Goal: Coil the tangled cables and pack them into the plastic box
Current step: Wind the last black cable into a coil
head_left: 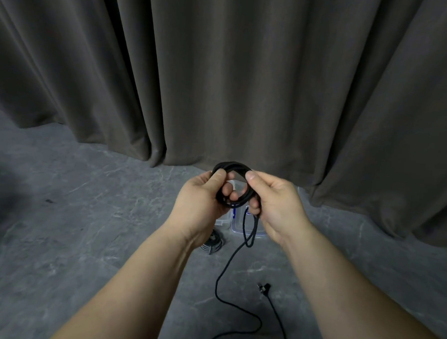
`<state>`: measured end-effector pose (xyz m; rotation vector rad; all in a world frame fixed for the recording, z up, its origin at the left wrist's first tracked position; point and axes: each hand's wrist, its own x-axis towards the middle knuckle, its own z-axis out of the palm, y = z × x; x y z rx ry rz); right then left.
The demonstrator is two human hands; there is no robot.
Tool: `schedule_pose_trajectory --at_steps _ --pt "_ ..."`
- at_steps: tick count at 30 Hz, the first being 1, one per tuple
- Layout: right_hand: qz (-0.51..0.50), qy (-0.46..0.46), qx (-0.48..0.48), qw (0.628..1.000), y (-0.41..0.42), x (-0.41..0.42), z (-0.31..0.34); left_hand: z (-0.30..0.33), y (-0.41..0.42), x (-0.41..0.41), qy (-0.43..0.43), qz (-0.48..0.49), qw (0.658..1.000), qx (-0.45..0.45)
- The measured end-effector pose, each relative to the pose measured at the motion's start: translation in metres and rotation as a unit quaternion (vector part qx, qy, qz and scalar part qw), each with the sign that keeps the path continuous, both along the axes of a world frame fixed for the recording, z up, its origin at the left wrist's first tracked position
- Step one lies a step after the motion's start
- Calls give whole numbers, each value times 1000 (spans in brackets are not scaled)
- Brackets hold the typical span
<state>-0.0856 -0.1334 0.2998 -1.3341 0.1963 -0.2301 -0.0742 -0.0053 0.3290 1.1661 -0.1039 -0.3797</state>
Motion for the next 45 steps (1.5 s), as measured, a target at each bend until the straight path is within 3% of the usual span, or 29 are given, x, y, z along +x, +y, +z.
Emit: schedule_pose_trajectory --at_steps 10,16,20,22,26,31,35,38,42,45 --pt "38 30 18 999 3 -6 0 -2 3 -1 -108 -48 987 113" --pt "2 5 17 1000 10 -2 3 -10 1 1 -154 54 971 176" --pt "10 0 21 1000 12 0 1 -7 2 4 -141 63 967 203" --pt "20 -1 19 1000 11 -1 1 -3 5 4 -102 31 980 169" --pt "40 -2 32 999 5 -2 0 6 7 -2 -31 -65 997 18" --pt "70 12 46 996 0 -5 4 6 9 -8 -27 -129 991 -17" --pt "43 57 -30 997 -2 -2 2 10 9 -4 15 -66 996 -49" --pt "34 88 -30 995 -8 -2 1 13 22 14 66 32 988 -137" --pt "8 110 -187 976 -15 -7 -3 13 40 26 86 117 974 -174" --pt "-35 72 -350 933 -19 -7 -8 12 39 25 59 143 978 -137"
